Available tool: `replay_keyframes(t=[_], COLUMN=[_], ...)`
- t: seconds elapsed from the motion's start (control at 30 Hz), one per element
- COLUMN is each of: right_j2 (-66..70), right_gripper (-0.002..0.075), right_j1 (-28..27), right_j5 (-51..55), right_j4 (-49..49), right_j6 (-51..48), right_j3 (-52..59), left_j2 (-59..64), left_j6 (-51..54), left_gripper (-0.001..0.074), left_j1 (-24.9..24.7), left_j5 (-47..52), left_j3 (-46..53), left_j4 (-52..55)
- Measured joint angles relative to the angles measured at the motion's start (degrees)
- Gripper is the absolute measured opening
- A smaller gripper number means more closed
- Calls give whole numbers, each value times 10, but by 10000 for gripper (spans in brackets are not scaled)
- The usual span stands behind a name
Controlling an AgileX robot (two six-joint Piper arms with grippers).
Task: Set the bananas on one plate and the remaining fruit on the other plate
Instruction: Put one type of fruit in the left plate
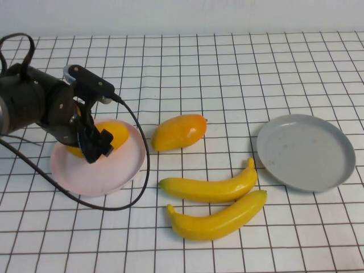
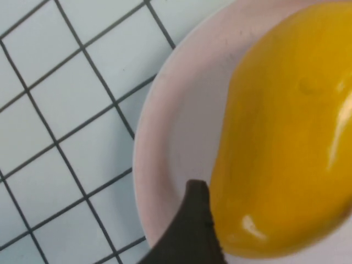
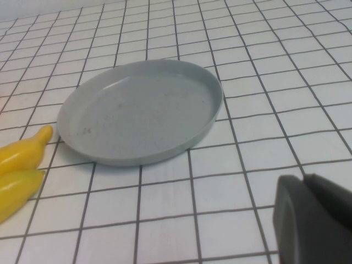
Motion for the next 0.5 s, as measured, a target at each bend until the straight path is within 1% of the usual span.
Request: replay_keyframes(t=[0.1,0.23,0.33,0.37,0.5], right_j2=[0,0,0,0,0], right_gripper=[-16,-16,-16,-16,-16], right_j1=[0,0,0,0,0], right_j5=[0,0,0,0,0], right_j4=[0,0,0,0,0], right_j6=[0,0,0,0,0], right_j3=[0,0,0,0,0], left_j2=[-20,-45,-46,-40,1], left_j6=[-1,28,98,140,251], left_gripper=[596,596,596,596,596], left_j1=[-18,-75,-121,-136,-159], left_j5=[27,36,21,12,-18], left_j3=[-18,-60,-86,-90,-93], left_j4=[3,3,-28,-51,-101])
